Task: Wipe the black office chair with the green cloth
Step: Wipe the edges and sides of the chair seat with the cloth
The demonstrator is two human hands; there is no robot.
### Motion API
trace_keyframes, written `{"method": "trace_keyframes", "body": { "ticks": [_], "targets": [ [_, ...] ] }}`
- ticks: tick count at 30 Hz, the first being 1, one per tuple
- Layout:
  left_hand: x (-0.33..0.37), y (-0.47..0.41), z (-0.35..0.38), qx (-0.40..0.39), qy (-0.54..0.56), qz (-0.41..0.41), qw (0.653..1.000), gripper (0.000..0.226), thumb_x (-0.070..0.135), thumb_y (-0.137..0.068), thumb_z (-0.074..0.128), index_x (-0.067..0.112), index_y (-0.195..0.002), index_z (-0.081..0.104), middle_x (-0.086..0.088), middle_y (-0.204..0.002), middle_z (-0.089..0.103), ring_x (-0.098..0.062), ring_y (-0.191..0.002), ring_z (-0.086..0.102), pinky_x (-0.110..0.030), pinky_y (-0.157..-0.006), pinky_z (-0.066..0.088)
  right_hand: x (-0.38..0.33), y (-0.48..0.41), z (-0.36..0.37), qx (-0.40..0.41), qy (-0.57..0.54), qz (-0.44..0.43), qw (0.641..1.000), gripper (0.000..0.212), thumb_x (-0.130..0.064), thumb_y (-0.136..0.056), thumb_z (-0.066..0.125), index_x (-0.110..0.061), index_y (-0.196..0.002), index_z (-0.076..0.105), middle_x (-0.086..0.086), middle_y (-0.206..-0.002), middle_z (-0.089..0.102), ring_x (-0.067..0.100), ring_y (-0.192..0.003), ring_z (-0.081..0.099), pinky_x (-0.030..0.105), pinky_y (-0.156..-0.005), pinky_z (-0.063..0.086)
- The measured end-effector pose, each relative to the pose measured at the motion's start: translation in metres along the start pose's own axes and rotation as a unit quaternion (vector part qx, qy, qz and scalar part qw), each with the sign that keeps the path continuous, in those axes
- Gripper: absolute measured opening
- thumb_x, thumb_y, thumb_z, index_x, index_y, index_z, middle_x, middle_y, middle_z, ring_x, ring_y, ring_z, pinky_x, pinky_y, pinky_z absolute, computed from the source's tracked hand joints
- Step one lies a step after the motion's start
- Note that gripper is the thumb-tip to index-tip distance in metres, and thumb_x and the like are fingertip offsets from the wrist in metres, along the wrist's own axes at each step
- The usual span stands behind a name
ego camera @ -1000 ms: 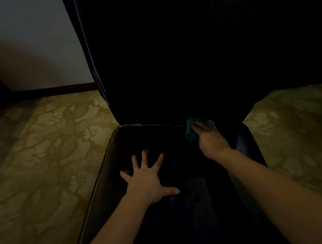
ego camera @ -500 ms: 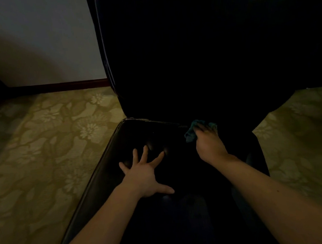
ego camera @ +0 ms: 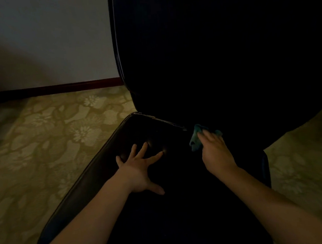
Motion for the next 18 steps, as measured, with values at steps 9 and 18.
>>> {"method": "trace_keyframes", "body": {
  "ticks": [9,18],
  "targets": [
    [-0.002,-0.007,0.000,-0.007,-0.011,-0.007,1.000,0.119,0.075,-0.059,0.075,0.061,-0.148,-0.003,0.008,-0.160,-0.031,-0.028,-0.145,-0.033,-0.077,-0.105,-0.010,-0.043,-0.024,-0.007,0.002,-0.010,0.028,1.000,0.063,-0.014,-0.101,0.041,-0.015,-0.155,0.008,0.007,-0.161,0.012,0.027,-0.146,0.015,0.042,-0.119,0.009],
    [-0.004,-0.006,0.002,0.003,0.005,0.003,1.000,0.118,0.074,-0.059,0.076,0.063,-0.147,-0.002,0.009,-0.161,-0.030,-0.027,-0.145,-0.033,-0.077,-0.105,-0.011,-0.024,0.003,-0.006,-0.019,-0.013,0.027,0.999,0.066,-0.015,-0.101,0.042,-0.016,-0.155,0.004,0.006,-0.163,0.000,0.024,-0.149,0.005,0.041,-0.121,0.004]
  ]
}}
Point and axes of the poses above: each hand's wrist, its own y-axis away from the middle knuckle, its own z-axis out of the palm, x = y × z, the point moved 4 cm from there along -y, towards the middle knuckle
